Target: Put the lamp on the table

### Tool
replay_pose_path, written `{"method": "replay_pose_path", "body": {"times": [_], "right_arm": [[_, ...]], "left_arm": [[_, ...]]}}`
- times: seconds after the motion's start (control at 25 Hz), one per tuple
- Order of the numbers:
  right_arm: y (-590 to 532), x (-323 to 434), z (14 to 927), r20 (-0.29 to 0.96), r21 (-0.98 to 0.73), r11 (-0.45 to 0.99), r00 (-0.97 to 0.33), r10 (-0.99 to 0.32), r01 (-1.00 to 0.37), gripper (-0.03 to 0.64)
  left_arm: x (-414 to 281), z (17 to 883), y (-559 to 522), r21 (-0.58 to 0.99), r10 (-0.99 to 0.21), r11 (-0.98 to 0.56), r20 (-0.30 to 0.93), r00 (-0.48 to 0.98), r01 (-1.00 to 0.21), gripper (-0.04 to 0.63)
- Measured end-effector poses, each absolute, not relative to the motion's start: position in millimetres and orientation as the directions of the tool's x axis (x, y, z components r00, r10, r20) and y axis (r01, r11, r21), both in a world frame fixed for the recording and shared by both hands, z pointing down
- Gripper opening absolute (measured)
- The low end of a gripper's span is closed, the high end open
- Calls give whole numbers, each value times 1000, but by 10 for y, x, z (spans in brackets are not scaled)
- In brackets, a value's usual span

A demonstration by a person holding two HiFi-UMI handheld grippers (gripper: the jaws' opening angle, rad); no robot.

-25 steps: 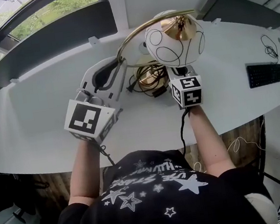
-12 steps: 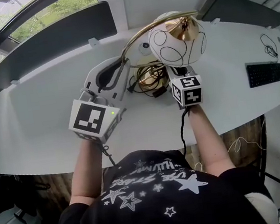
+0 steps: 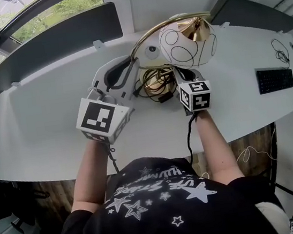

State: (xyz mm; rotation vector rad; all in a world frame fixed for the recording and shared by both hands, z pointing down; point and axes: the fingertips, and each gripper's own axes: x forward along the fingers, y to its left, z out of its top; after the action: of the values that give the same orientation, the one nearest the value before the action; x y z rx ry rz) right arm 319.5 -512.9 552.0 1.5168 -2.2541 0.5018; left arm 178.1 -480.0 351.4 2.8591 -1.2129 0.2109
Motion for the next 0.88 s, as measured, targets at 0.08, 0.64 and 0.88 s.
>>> {"method": "replay_pose_path", "body": {"times": [0.08,0.64,0.88], "right_arm": [[-5131,3200,5530,492,-90,356,-352,-796,-930,44],[-5106,3142,5500,483,-145,375,-397,-781,-916,76],[-4986,3150,5396,474,-124,356,-371,-799,-926,118]], "left_arm": [[1789,3523,-4802,-35,-712,-698,138,688,-716,31],[1774,3553,-4813,-90,-723,-689,148,674,-719,35],[1713,3359,-4748,-127,-751,-660,91,654,-741,43]]}}
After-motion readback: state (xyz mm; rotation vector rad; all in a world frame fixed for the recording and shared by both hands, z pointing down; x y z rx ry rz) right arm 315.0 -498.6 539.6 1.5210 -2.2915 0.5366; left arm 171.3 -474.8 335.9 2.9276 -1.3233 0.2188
